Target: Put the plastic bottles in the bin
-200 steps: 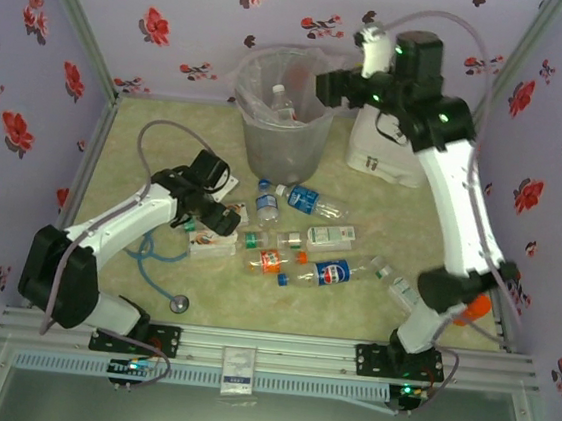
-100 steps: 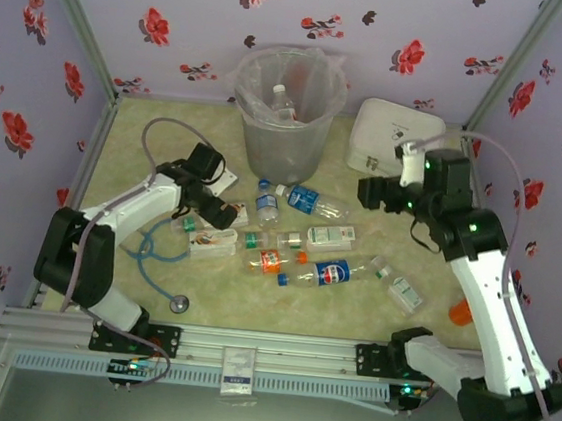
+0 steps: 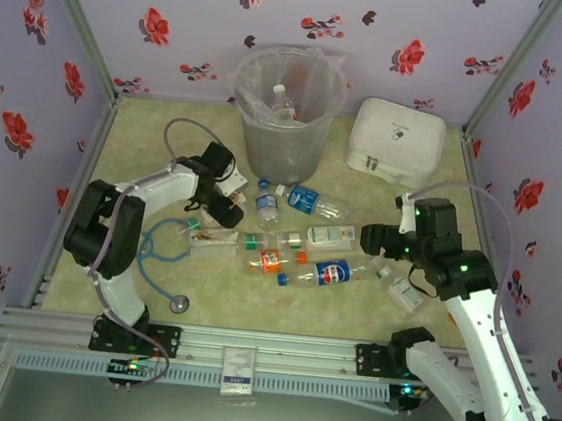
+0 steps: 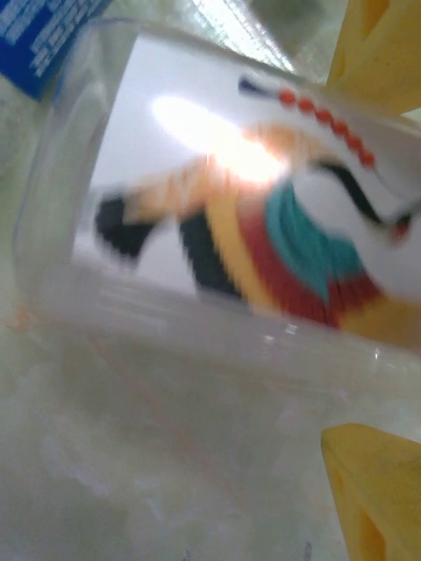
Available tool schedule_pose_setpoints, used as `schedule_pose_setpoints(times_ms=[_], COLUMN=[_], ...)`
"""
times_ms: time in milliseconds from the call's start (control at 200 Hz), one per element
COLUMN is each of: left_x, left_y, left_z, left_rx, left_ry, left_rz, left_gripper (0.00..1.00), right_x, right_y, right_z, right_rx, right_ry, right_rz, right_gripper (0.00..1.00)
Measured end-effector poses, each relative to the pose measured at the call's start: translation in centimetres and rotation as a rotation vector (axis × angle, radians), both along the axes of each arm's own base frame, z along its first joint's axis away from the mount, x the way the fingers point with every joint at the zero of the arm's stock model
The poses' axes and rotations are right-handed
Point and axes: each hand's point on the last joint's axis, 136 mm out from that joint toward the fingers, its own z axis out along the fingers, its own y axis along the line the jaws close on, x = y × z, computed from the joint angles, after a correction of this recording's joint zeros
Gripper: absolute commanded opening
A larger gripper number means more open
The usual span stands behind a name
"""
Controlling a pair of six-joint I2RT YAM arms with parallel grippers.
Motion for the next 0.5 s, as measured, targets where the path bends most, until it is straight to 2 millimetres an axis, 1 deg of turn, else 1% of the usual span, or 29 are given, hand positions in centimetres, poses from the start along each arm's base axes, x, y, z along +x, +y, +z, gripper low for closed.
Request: schedule_pose_setpoints(times_ms=[85,140,500], left_x=[0.3,0.4,0.8], left_y=[0.1,0.1,0.3], left_z=[0.0,0.1,0.4], left_rx=[-0.002,-0.005,0.004], left_ry=[-0.006,-0.009,-0.028], left_rz=[0.005,0.01,0.025], left_gripper=[0.75,0.7,0.58], right_x=[0.0,0.2,1.4], right_y=[0.0,0.0,0.4], right_z=[-0.4,-0.5,-0.8], right_rx=[0.012,0.018,0.055], right_ry=[0.004,-0.001,-0.021], right_rz=[-0.014,-0.02,-0.052], right_gripper=[0.9,0.9,0.9])
